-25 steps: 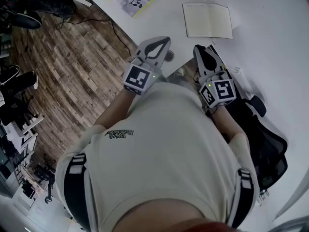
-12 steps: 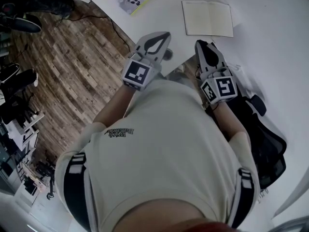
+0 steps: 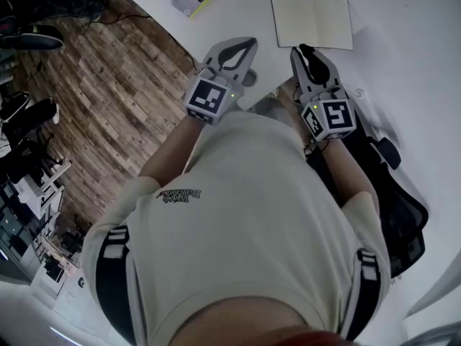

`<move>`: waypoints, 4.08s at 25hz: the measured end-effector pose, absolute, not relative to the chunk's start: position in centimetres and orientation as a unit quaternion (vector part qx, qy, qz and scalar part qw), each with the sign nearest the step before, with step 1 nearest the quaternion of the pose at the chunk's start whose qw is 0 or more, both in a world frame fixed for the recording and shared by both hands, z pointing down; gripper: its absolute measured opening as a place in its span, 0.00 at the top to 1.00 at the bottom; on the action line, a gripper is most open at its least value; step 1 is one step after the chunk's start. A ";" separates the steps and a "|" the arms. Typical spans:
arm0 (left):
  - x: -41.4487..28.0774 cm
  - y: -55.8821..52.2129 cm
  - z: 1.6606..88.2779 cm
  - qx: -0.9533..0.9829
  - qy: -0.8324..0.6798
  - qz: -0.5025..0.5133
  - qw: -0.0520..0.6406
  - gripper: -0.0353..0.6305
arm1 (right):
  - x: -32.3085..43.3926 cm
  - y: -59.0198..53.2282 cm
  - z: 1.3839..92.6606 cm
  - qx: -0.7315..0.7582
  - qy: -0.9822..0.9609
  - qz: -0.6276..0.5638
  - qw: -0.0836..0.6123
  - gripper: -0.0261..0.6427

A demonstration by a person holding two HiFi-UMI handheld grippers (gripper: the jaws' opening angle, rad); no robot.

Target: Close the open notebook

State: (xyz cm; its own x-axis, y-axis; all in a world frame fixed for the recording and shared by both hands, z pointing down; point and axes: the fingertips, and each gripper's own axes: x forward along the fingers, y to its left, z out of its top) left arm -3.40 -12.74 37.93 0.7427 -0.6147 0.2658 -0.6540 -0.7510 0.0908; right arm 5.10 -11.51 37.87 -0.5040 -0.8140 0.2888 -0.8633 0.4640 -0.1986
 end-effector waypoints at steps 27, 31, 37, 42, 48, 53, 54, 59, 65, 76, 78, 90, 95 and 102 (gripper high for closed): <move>0.3 -15.5 58.0 0.906 -0.303 0.218 0.200 0.93 | 5.9 -14.3 61.8 0.442 -0.830 0.168 0.295 0.73; 0.4 -15.5 58.5 0.905 -0.301 0.218 0.206 0.93 | 6.3 -14.3 62.0 0.440 -0.832 0.159 0.296 0.77; 0.3 -15.2 59.0 0.903 -0.300 0.224 0.210 0.93 | 5.4 -14.0 61.8 0.414 -0.847 0.120 0.310 0.90; 1.2 -15.2 56.5 0.908 -0.296 0.213 0.207 0.93 | 6.0 -14.1 59.5 0.429 -0.847 0.176 0.261 0.94; 5.3 -15.4 52.6 0.920 -0.273 0.197 0.200 0.93 | 10.6 -14.8 52.7 0.484 -0.833 0.197 0.181 0.94; 8.0 -15.6 51.9 0.932 -0.246 0.190 0.187 0.93 | 15.7 -14.9 50.1 0.555 -0.798 0.190 0.142 0.94; 8.9 -15.4 52.0 0.934 -0.237 0.192 0.185 0.93 | 17.1 -14.8 49.9 0.569 -0.788 0.185 0.143 0.94; 12.8 -14.9 53.6 0.937 -0.209 0.209 0.185 0.93 | 24.1 -14.2 50.3 0.643 -0.730 0.169 0.159 0.94; 13.7 -15.5 57.6 0.919 -0.223 0.256 0.201 0.93 | 30.4 -14.2 55.5 0.696 -0.652 0.201 0.224 0.95; 10.0 -16.2 56.3 0.914 -0.253 0.244 0.203 0.93 | 19.2 -15.8 52.3 0.561 -0.786 0.142 0.214 0.86; 9.0 -16.0 55.8 0.914 -0.257 0.241 0.202 0.93 | 15.4 -15.6 52.1 0.501 -0.826 0.127 0.223 0.86; 2.8 -15.1 56.3 0.896 -0.309 0.229 0.222 0.93 | 7.3 -14.3 55.8 0.410 -0.852 0.071 0.318 0.95; 2.2 -15.3 56.6 0.895 -0.314 0.224 0.223 0.93 | 7.2 -14.1 55.8 0.404 -0.854 0.086 0.318 0.88; 3.6 -15.4 56.2 0.899 -0.301 0.230 0.220 0.93 | 6.6 -13.5 55.6 0.374 -0.858 0.041 0.350 0.72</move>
State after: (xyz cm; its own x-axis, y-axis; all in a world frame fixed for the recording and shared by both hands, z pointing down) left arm 3.60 -15.42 56.21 0.7125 -0.4402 0.5465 -0.6425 -0.7222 0.2560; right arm 6.57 -13.51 55.65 -0.4753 -0.6131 0.6310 -0.6705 0.7168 0.1915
